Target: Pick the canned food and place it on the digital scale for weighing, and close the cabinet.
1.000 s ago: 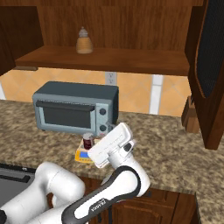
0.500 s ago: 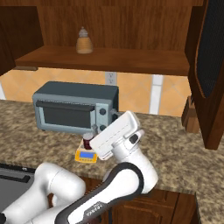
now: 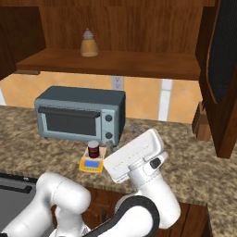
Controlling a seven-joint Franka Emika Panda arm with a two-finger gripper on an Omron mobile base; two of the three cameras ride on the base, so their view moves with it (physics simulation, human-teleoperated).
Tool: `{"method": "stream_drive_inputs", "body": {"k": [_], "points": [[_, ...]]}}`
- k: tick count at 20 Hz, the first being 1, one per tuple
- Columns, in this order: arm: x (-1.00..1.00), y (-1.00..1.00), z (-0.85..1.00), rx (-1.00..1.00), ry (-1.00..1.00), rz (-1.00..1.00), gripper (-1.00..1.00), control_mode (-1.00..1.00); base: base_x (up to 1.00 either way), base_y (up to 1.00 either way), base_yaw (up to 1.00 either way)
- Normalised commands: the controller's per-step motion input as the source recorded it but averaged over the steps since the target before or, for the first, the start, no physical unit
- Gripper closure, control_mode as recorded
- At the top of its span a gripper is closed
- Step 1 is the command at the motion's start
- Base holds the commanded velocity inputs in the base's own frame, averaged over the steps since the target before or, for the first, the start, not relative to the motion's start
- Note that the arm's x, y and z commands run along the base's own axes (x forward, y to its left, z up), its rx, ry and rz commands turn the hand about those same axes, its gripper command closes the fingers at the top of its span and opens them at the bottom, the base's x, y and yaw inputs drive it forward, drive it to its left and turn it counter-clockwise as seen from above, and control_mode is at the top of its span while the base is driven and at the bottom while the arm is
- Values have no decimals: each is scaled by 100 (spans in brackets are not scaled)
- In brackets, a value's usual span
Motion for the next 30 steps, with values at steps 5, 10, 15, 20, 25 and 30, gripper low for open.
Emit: {"method": "stream_drive_inputs", "body": {"k": [5,10,15,20,25,30], "points": [[-58,-54,4,0,0,-45,-100,-100,0,0,0],[-50,-38,17,0,2,-46,-100,-100,0,0,0],[-78,-43,52,0,0,-14,-100,-100,0,0,0],[-48,-84,38,3,0,-1,-100,-100,0,0,0],[-24,-93,23,3,-1,0,-100,-100,0,0,0],[-3,-44,-18,0,0,-3,-100,-100,0,0,0]]}}
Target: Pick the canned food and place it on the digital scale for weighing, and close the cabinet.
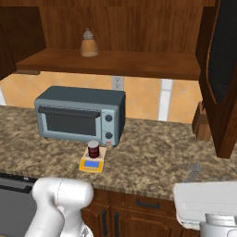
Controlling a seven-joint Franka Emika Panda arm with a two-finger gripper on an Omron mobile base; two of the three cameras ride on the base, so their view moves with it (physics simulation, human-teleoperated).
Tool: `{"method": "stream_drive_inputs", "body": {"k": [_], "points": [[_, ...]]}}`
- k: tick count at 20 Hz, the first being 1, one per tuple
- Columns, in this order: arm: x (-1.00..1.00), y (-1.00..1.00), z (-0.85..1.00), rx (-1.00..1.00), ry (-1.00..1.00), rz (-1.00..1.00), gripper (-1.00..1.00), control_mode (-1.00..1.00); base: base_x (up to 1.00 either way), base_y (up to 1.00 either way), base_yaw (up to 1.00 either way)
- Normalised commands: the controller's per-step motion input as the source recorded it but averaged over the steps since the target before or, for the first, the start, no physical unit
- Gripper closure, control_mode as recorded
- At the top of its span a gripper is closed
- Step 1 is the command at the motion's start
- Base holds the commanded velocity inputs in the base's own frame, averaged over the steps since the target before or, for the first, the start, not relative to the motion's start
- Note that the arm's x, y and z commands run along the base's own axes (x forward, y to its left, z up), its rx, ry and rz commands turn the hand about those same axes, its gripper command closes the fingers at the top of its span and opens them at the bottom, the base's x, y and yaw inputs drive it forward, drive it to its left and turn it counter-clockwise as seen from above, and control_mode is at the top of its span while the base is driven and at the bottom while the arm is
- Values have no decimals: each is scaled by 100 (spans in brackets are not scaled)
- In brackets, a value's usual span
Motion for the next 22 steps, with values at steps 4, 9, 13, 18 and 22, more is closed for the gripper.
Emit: {"method": "stream_drive_inputs", "body": {"k": [4,9,13,18,22], "points": [[4,-56,-11,0,0,-3,-100,-100,0,0,0],[28,-77,-15,2,1,0,-100,-100,0,0,0],[76,-35,-38,0,8,0,-100,-100,0,0,0],[82,-20,-5,4,0,4,-100,-100,0,0,0],[32,-5,38,2,-14,17,-100,-100,0,0,0]]}}
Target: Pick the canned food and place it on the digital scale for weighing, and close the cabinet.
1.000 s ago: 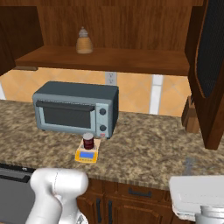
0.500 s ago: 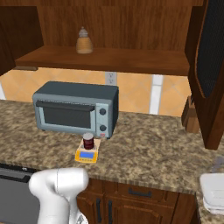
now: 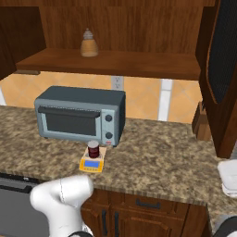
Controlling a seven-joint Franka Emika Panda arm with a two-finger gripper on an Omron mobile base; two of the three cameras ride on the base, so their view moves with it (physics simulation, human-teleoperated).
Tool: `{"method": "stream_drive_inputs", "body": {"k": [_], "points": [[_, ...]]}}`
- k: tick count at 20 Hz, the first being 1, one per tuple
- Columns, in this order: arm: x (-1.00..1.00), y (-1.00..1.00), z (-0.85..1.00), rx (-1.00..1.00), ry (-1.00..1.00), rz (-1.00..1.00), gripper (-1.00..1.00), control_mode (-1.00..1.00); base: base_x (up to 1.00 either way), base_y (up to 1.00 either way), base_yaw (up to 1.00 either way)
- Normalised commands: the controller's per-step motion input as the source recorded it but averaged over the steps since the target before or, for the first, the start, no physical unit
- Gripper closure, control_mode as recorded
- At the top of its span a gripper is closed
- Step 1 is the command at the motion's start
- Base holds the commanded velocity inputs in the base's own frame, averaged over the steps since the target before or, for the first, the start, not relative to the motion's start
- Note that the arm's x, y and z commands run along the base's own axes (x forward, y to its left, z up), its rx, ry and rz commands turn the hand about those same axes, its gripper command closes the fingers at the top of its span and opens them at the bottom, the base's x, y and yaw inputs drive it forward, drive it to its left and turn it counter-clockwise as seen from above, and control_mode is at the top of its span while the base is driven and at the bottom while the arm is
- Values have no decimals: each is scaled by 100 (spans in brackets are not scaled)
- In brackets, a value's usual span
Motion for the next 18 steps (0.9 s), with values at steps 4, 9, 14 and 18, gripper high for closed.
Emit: {"method": "stream_drive_inputs", "body": {"k": [4,9,14,18], "points": [[0,0,89,-1,-34,22,-100,-100,0,0,0],[0,53,83,-9,-36,25,-100,-100,0,0,0],[19,100,59,-8,-38,27,-100,-100,0,0,0],[11,99,50,-10,-29,19,-100,-100,0,0,0]]}}
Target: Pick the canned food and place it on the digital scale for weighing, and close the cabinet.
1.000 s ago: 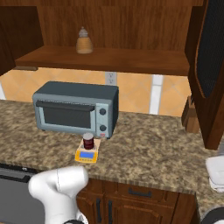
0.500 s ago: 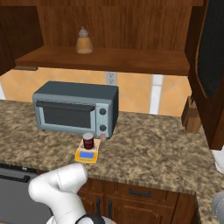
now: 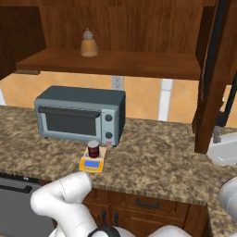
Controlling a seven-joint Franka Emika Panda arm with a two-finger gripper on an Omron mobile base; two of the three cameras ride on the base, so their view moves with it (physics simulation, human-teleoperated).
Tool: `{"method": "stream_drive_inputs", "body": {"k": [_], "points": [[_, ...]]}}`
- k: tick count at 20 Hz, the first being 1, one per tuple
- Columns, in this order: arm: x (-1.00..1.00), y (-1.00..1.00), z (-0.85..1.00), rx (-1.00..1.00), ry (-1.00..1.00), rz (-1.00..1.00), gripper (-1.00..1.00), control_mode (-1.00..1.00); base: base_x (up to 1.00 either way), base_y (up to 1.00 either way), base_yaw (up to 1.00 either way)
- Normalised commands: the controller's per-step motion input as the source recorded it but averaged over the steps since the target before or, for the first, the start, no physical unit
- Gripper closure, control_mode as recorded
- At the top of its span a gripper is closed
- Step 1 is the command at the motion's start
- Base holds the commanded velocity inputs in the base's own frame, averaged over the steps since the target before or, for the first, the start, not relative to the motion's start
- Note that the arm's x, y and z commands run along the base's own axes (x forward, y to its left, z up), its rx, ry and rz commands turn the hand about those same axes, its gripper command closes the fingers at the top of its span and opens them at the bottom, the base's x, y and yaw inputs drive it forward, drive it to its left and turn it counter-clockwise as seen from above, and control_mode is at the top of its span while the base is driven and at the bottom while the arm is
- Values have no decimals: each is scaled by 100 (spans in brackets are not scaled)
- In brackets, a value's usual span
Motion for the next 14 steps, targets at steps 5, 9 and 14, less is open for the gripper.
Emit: {"method": "stream_drive_inputs", "body": {"k": [5,9,14], "points": [[34,100,12,-23,12,-7,-100,-100,0,0,0],[73,100,0,-28,27,-22,-100,-100,0,0,0],[94,100,0,-25,18,-27,-100,-100,0,0,0]]}}
